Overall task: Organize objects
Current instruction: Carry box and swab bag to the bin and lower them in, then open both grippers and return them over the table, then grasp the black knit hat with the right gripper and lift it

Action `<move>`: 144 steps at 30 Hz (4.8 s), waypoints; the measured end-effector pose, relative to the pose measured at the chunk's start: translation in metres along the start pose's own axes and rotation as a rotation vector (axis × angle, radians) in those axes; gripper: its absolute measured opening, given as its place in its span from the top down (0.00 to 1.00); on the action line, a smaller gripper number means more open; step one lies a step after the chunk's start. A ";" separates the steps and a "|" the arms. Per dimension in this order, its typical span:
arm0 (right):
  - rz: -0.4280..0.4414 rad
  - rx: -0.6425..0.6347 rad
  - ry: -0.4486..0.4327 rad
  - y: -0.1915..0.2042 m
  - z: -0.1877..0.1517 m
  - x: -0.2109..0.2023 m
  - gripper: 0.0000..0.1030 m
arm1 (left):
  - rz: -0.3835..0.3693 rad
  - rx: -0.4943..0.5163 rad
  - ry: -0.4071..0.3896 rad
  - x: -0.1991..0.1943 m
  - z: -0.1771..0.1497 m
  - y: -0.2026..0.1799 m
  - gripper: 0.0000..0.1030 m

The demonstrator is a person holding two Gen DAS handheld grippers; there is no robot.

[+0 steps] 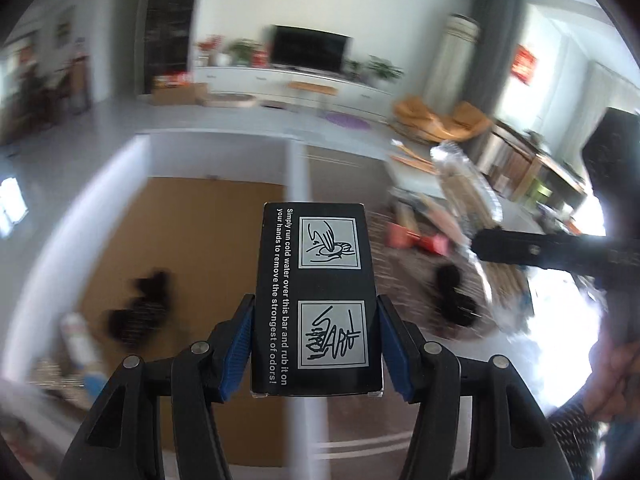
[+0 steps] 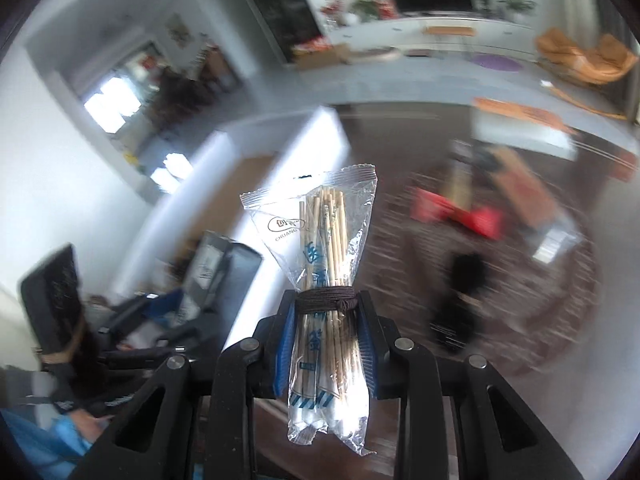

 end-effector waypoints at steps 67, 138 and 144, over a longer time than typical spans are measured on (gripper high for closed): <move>-0.642 0.270 -0.225 -0.196 -0.209 -0.103 0.00 | -0.032 0.367 0.182 0.106 -0.112 -0.216 0.08; -0.714 0.220 -0.147 -0.239 -0.134 -0.095 0.65 | 0.041 0.265 0.128 0.120 -0.103 -0.173 0.00; -0.711 0.221 -0.165 -0.239 -0.151 -0.111 0.41 | 0.040 0.266 0.128 0.120 -0.103 -0.173 0.00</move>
Point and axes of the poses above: each gripper's, at about its wrist camera, not at the fingertips, and x roughly the way its jaws point, y to its left, z to its top, the point moved 1 cm from there along x, roughly the way its jaws point, and after that the axes turned 14 degrees about z, right-handed, at the moved point
